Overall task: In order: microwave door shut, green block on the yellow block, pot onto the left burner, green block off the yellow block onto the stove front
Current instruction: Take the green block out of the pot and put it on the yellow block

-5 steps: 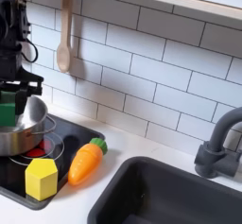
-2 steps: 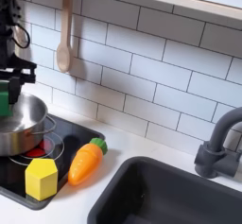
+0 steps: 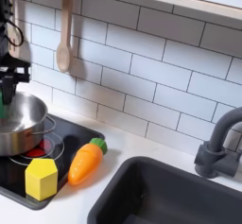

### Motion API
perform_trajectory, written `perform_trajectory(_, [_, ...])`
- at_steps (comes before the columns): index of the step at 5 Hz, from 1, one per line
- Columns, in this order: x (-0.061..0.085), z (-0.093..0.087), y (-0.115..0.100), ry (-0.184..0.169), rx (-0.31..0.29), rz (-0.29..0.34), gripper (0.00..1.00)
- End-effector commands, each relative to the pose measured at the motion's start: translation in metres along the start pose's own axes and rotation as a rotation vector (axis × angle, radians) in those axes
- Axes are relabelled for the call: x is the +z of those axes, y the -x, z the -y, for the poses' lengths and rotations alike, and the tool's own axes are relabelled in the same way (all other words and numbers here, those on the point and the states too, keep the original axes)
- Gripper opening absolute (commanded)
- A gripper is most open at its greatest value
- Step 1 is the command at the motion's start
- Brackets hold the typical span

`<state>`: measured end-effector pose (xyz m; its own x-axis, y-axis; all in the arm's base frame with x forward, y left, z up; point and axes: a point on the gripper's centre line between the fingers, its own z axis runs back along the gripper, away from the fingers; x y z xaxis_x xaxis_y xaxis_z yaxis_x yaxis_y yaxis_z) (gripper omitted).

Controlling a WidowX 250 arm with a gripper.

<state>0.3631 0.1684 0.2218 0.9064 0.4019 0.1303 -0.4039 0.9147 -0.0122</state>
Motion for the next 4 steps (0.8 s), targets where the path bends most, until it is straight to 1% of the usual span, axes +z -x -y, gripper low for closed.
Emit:
perform_trajectory(1, [0.014, -0.003, 0.01, 0.024, -0.053, 0.009, 0.0])
perform_trajectory(2, [0.014, -0.01, 0.014, 0.031, -0.066, 0.002, 0.0])
perform_trajectory(3, [0.021, -0.016, 0.02, 0.035, -0.102, 0.017, 0.0])
perform_trajectory(4, [0.022, -0.024, 0.028, 0.042, -0.128, 0.017, 0.0])
